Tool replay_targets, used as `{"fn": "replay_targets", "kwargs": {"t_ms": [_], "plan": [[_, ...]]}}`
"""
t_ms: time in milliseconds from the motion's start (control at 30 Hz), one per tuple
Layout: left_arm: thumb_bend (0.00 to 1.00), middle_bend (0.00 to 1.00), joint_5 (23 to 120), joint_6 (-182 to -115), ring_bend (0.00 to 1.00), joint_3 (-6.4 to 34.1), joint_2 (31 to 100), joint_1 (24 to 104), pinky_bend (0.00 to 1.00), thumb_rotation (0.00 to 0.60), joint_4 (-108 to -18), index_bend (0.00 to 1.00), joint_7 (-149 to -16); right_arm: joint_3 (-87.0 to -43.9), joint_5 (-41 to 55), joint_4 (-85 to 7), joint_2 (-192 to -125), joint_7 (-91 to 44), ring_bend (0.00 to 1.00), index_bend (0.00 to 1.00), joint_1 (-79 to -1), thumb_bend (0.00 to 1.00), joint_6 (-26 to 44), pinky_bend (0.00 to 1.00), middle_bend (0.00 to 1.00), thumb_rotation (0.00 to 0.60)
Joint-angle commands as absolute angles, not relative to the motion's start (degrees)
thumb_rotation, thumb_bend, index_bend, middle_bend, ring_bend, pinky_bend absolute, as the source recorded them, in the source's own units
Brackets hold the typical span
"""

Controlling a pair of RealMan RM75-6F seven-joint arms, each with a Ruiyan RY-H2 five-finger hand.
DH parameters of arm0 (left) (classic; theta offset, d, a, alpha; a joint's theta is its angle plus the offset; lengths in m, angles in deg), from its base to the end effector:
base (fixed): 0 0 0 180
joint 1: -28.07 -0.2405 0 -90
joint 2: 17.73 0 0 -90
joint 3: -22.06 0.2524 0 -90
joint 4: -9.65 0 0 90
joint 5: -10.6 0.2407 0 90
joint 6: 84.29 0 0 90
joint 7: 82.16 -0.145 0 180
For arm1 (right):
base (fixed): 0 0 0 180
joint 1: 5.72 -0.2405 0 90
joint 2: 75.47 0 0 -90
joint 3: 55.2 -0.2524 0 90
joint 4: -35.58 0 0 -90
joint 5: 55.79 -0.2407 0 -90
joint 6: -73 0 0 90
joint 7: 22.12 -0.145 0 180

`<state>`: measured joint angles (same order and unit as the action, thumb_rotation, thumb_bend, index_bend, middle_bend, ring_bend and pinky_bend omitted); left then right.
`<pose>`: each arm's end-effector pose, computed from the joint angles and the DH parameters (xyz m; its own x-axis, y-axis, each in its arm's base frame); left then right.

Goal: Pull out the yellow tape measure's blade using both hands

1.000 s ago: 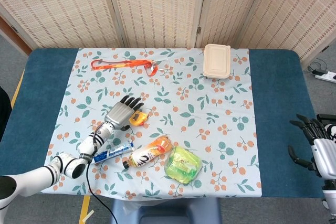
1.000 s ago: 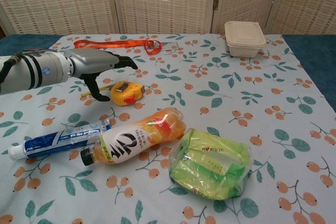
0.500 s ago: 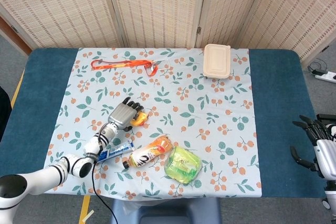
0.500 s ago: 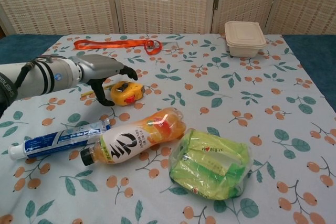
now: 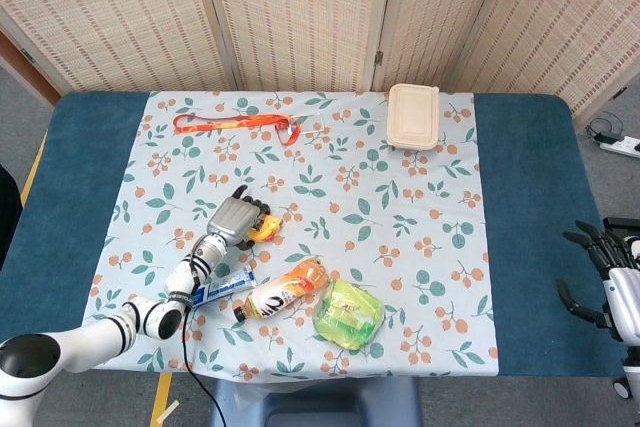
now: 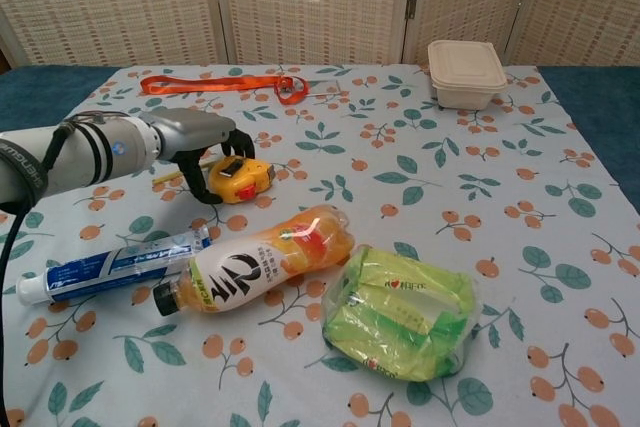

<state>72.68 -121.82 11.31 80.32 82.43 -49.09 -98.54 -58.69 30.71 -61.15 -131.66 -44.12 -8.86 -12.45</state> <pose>-0.1459 0.4255 -0.0861 0.6235 0.3089 0.7183 0.7640 -0.4360 -0.4756 -0.3180 -0.1770 0.1681 0.0844 0.0074 0.9964 -0.9964 0.0024 0.0844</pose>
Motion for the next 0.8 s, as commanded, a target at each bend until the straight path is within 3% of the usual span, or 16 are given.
{"fn": "replay_targets", "kwargs": {"t_ms": [33,167,367,533,800], "plan": [[0.34,0.42,73.14,-123.46,0.34,10.92,80.89,82.12,0.05,0.600,-48.88,0.47,-97.69,-58.81,31.07,-61.52,-131.60,-43.73,0.10,0.21,-9.10,0.47,-12.40,0.00,0.12,0.600],[0.34,0.47,73.37,-126.07,0.39,9.92,80.33,81.71,0.07,0.600,-51.18,0.53,-97.05,-59.07,32.45,-62.88,-131.67,-42.62,0.10,0.21,-10.32,0.47,-11.59,0.00,0.12,0.600],[0.34,0.48,72.49,-130.80,0.40,8.20,77.00,80.71,0.07,0.600,-61.46,0.54,-98.82,-60.32,34.93,-67.16,-132.83,-42.17,0.08,0.24,-14.87,0.47,-7.55,0.00,0.11,0.600],[0.34,0.49,72.29,-135.64,0.40,7.79,74.68,79.76,0.07,0.600,-71.81,0.54,-102.41,-62.54,32.24,-71.15,-135.55,-37.40,0.03,0.34,-20.55,0.47,-0.33,0.00,0.07,0.600],[0.34,0.48,71.99,-140.32,0.40,7.84,73.39,79.69,0.06,0.600,-83.34,0.54,-107.87,-66.44,24.80,-74.40,-142.65,-28.52,0.04,0.41,-28.98,0.46,8.71,0.00,0.06,0.600]]}}
